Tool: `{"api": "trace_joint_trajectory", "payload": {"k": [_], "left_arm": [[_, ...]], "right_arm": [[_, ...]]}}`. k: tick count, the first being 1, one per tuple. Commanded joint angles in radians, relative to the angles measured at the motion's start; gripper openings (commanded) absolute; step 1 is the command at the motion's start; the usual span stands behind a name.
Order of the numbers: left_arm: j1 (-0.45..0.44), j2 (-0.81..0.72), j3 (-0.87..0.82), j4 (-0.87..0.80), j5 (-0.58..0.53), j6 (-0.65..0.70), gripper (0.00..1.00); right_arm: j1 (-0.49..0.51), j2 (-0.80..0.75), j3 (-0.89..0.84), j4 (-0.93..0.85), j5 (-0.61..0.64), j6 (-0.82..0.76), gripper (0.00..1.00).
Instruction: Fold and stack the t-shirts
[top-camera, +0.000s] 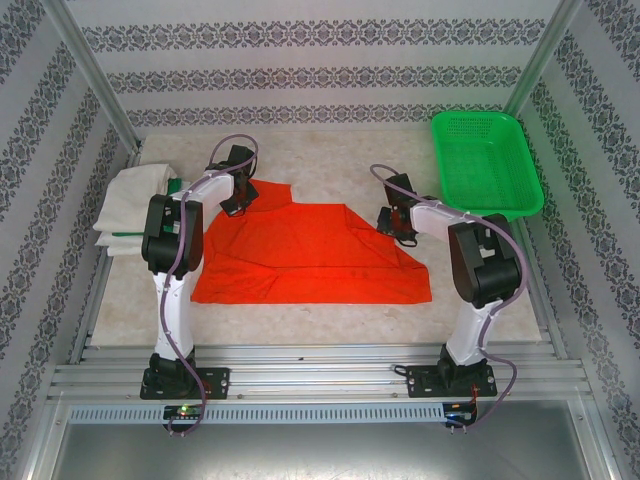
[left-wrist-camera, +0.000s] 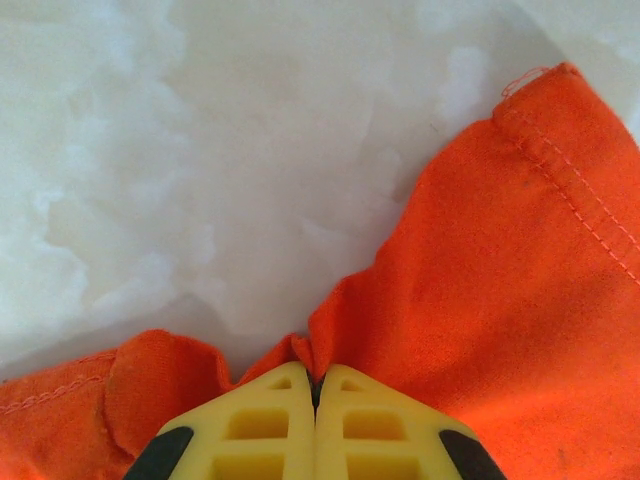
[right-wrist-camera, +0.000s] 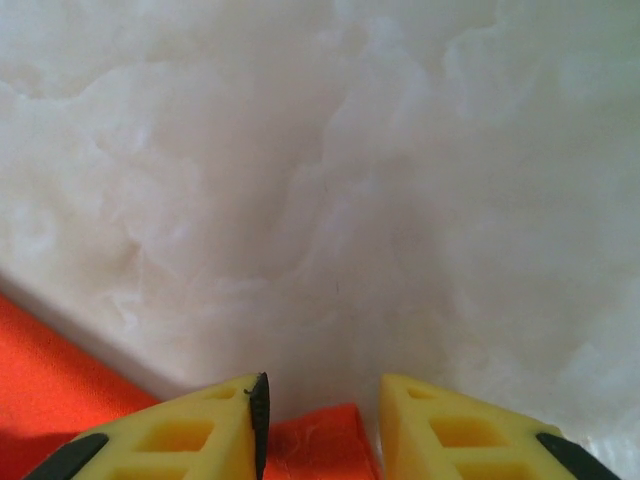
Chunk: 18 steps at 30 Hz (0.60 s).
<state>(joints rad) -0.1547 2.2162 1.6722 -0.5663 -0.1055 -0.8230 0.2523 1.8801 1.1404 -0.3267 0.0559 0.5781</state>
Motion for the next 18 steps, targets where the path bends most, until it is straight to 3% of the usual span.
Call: {"api": "trace_joint_trajectory", "payload": {"k": [1, 4, 10, 18], "left_arm": [[0.011, 0.017, -0.042, -0.059, 0.029, 0.002, 0.0], [0.01, 0.017, -0.042, -0.058, 0.03, 0.004, 0.0], [0.011, 0.016, -0.04, -0.059, 0.032, 0.004, 0.0], [0.012, 0.011, -0.037, -0.059, 0.033, 0.004, 0.0]], "right_arm": [[-0.003, 0.018, 0.04, -0.034, -0.032, 0.011, 0.34], [-0.003, 0.021, 0.047, -0.041, -0.053, 0.013, 0.3], [-0.005, -0.024, 0.032, -0.043, -0.034, 0.016, 0.0], [-0.016, -0.089, 0.04, -0.037, 0.027, -0.011, 0.0]]}}
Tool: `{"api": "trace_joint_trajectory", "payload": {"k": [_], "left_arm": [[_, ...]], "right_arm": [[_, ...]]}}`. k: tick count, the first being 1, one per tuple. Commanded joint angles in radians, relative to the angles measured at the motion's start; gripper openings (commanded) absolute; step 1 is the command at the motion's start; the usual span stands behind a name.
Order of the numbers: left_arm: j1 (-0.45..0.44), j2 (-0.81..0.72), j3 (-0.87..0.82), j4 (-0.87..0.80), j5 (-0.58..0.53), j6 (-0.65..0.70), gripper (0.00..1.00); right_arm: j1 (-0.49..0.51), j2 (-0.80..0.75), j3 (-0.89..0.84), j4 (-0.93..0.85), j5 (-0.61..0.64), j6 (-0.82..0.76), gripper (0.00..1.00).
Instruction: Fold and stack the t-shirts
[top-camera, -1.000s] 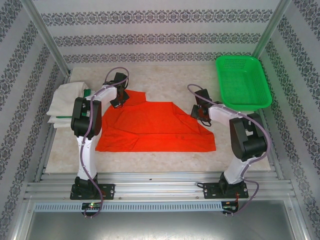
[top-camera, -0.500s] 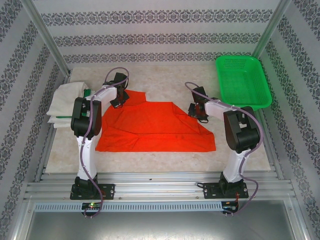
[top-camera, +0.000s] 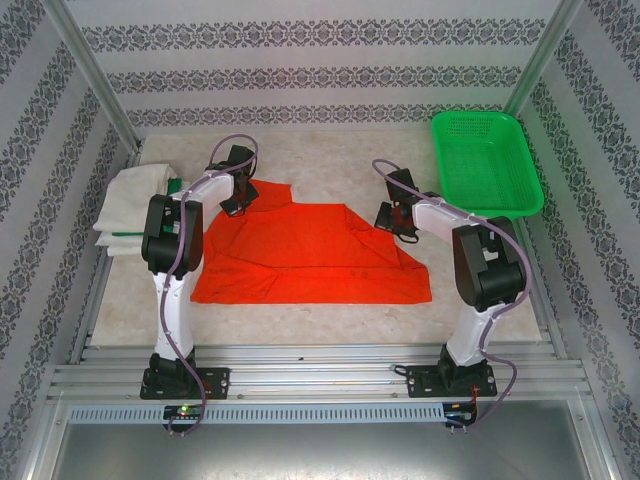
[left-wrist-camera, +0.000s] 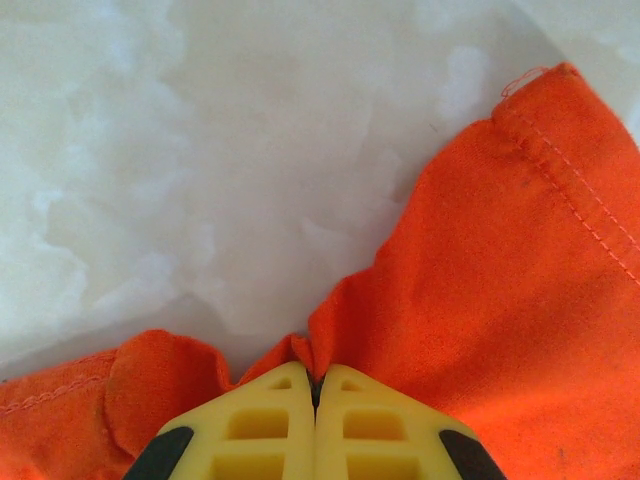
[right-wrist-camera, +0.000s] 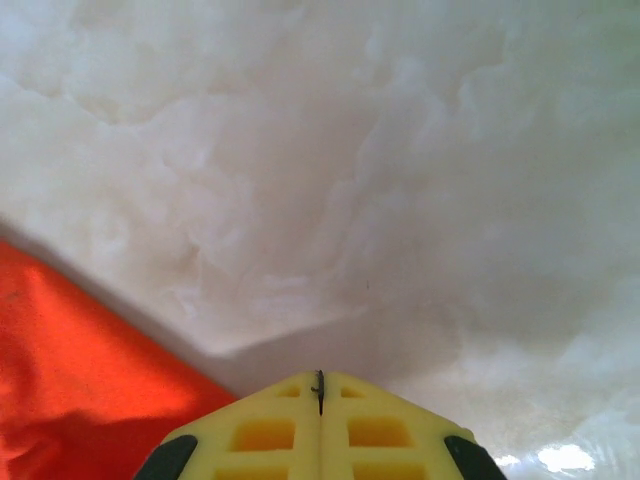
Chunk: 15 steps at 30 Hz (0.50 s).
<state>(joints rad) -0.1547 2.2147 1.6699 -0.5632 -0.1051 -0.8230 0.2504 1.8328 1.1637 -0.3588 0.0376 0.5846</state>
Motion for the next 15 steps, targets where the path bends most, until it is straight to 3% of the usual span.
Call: {"api": "trace_joint_trajectory", "payload": {"k": [1, 15], "left_arm": [[0.011, 0.012, -0.036, -0.062, 0.033, 0.004, 0.0], [0.026, -0.028, 0.009, -0.077, 0.048, -0.005, 0.0]], "right_arm": [[-0.017, -0.044, 0.021, -0.002, 0.051, -0.024, 0.0], [-0.153, 0.043, 0.249, 0.048, 0.066, -0.12, 0.0]]}}
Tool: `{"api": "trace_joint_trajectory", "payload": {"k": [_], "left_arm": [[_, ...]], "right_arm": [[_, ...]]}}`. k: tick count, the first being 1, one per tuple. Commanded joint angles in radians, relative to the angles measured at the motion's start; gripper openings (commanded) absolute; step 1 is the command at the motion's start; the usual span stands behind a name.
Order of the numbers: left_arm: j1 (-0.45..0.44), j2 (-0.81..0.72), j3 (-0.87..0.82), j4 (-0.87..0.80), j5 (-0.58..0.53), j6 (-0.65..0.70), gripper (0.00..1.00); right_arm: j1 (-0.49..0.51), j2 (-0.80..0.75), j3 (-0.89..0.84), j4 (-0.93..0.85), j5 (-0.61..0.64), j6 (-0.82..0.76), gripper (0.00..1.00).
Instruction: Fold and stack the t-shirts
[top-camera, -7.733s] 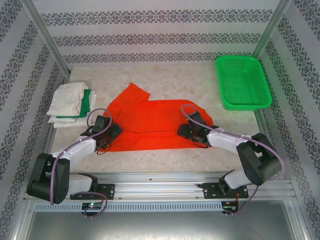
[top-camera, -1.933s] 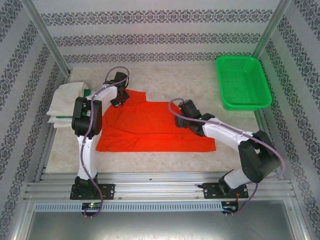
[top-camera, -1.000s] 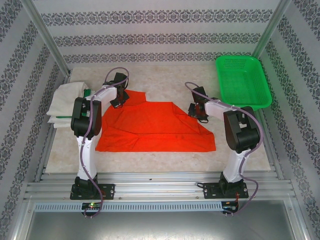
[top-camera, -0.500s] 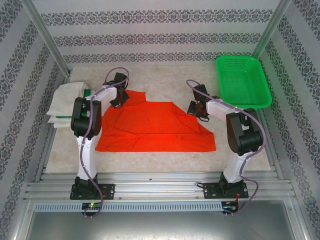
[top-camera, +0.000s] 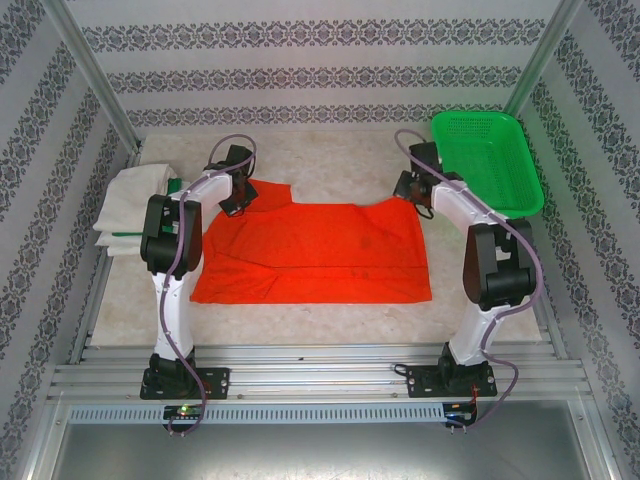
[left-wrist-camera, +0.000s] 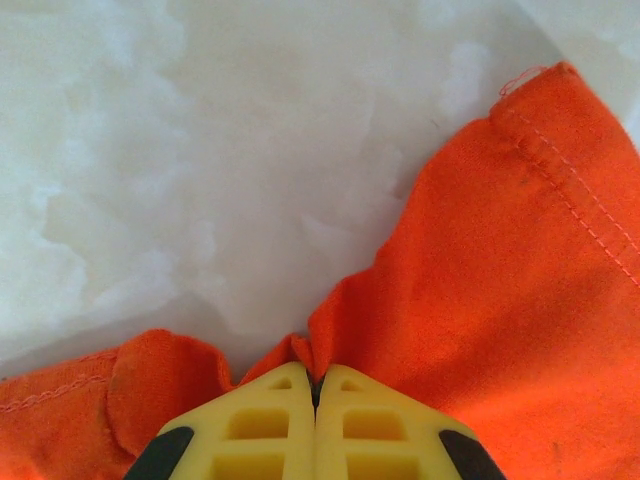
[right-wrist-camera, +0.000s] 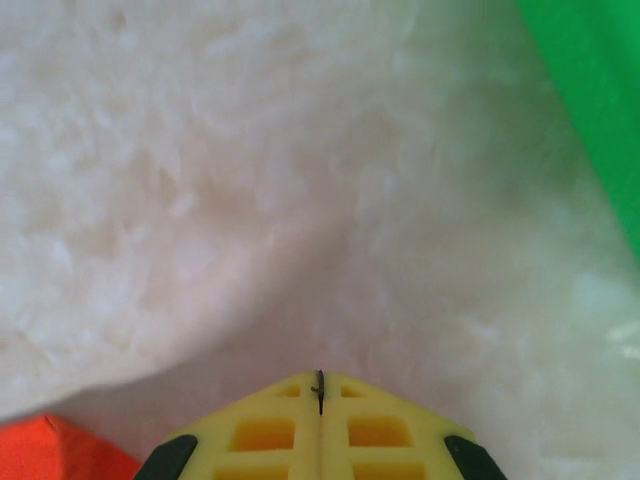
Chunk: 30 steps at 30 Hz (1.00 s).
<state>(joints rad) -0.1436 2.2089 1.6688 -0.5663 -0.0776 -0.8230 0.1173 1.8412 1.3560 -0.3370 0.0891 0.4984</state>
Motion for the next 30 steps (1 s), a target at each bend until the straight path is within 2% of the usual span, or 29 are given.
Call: {"api": "trace_joint_trajectory", "payload": {"k": [1, 10, 17, 30], "left_arm": [[0.017, -0.027, 0.018, -0.078, 0.021, -0.004, 0.0], [0.031, -0.052, 0.044, -0.081, 0.052, -0.028, 0.0], [0.045, -0.131, -0.019, -0.014, 0.067, -0.059, 0.0], [0.053, -0.166, -0.006, -0.023, 0.082, -0.06, 0.0]], "right_arm": [[-0.027, 0.044, 0.079, 0.029, 0.01, -0.039, 0.0], [-0.071, 0.141, 0.23, 0.019, -0.067, -0.076, 0.0], [-0.073, 0.146, 0.19, 0.039, -0.088, -0.087, 0.0], [-0.077, 0.135, 0.147, 0.072, -0.101, -0.104, 0.0]]}}
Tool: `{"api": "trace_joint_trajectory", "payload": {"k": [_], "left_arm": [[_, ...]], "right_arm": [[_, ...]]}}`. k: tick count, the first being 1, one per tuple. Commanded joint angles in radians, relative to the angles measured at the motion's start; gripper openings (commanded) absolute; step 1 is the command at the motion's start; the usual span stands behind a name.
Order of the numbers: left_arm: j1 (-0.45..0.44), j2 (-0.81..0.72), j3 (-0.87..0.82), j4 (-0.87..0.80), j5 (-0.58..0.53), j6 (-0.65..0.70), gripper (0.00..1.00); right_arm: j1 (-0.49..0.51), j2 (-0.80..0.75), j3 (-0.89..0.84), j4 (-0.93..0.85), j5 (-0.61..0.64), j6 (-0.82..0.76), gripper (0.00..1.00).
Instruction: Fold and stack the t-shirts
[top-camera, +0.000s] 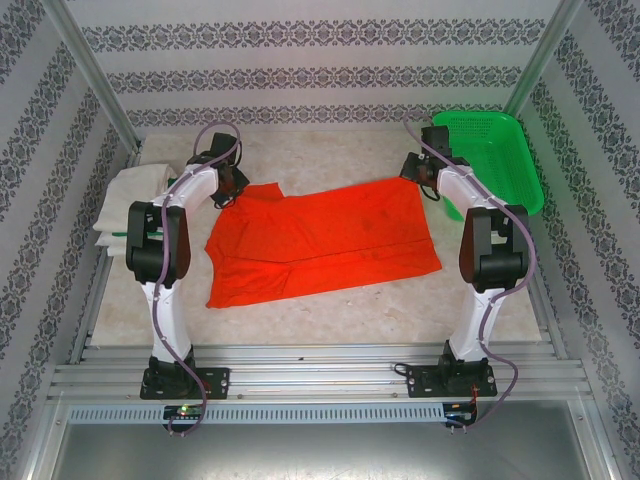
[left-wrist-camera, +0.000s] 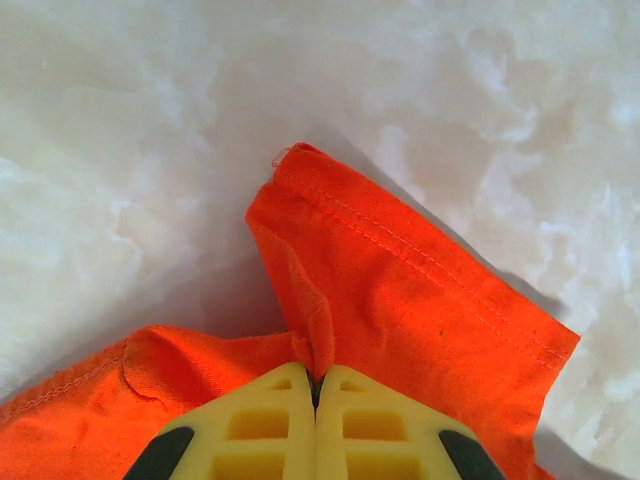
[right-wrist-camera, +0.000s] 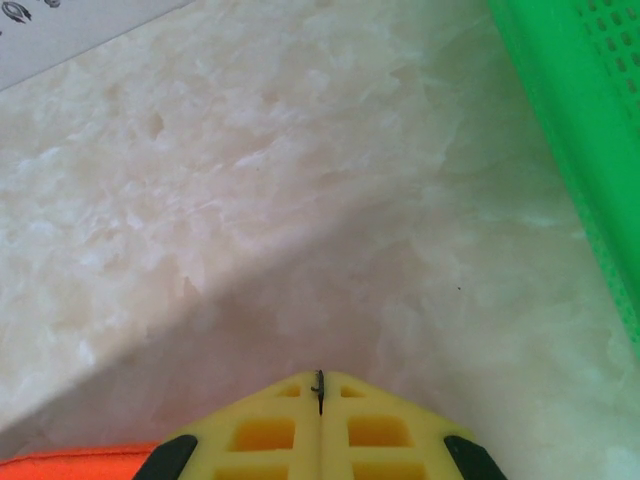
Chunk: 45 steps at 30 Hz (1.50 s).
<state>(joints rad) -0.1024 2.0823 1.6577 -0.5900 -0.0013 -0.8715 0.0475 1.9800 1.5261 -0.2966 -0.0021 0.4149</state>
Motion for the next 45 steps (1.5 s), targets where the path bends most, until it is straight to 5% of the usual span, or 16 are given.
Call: {"api": "trace_joint_trajectory", "payload": {"k": [1, 6, 9, 12, 30, 45], "left_arm": [[0.013, -0.048, 0.003, 0.0, 0.01, -0.013, 0.0], [0.012, -0.119, -0.036, 0.021, 0.025, -0.014, 0.0], [0.012, -0.134, -0.056, 0.024, 0.03, -0.012, 0.0], [0.012, -0.125, -0.07, 0.025, 0.04, -0.015, 0.0], [0.012, -0.082, -0.082, 0.048, 0.078, -0.027, 0.0], [0.012, -0.077, -0.095, 0.063, 0.087, -0.023, 0.0]], "right_arm": [[-0.008, -0.007, -0.027, 0.037, -0.009, -0.023, 0.0], [-0.016, 0.019, -0.009, 0.023, -0.009, -0.032, 0.02], [-0.016, 0.027, -0.01, 0.011, 0.016, -0.016, 0.34], [-0.005, 0.012, -0.033, 0.012, 0.059, 0.023, 0.5], [0.119, 0.301, 0.287, -0.194, 0.257, 0.24, 0.41], [0.112, 0.526, 0.638, -0.48, 0.236, 0.281, 0.37]]}}
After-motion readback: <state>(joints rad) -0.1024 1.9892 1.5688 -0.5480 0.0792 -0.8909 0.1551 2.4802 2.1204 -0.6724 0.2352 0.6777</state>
